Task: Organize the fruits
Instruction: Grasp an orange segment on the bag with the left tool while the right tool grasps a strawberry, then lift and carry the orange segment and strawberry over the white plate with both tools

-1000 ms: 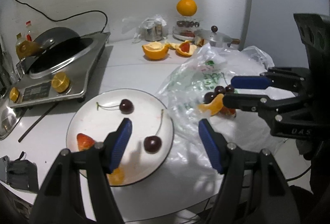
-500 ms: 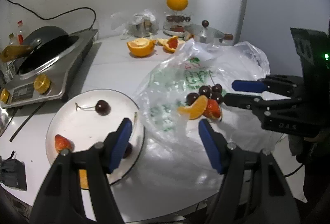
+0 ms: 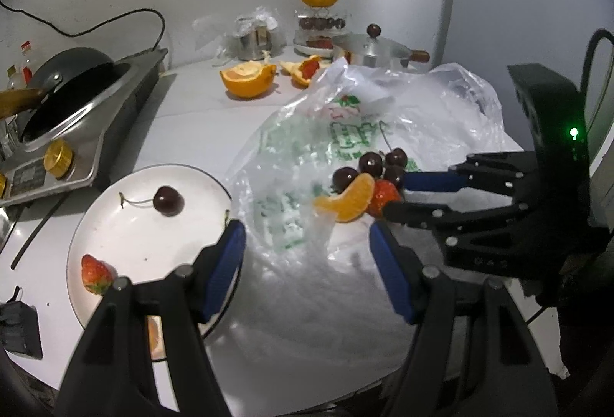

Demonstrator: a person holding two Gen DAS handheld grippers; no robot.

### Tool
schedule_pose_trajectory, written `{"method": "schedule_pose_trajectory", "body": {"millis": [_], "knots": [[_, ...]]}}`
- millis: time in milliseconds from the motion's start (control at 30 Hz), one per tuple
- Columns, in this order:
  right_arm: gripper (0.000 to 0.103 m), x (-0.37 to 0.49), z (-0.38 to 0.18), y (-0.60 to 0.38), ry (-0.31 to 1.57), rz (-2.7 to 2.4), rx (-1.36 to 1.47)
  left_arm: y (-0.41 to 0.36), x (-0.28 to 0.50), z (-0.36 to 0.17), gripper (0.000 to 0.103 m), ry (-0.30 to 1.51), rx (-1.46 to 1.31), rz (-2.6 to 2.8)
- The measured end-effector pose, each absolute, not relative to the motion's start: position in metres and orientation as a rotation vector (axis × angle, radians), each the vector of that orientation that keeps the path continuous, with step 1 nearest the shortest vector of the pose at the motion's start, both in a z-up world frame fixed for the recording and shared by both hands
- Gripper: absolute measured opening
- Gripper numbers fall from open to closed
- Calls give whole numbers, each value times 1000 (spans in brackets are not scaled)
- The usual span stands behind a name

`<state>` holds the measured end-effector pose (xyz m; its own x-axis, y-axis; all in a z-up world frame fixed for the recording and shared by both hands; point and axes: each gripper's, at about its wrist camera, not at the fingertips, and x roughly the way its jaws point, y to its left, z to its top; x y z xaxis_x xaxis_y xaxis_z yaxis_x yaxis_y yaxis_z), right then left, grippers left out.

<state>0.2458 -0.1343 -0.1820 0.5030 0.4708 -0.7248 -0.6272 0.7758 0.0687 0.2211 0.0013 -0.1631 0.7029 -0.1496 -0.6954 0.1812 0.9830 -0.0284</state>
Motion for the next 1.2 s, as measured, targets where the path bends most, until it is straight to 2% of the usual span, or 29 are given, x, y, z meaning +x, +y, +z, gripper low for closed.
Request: {"method": "schedule_pose_trajectory", "body": {"millis": [567,900,1200], "knots": [[37,262,-196,-128,872,707,-188,-5,228,-165,68,769,80,-204],[36,255,-179,-163,831,682,-144,-38,242,-166,68,755,104,-295],[37,262,-180,-197,830,617,-99,-59,261,-191,68,800,164,-319]]}}
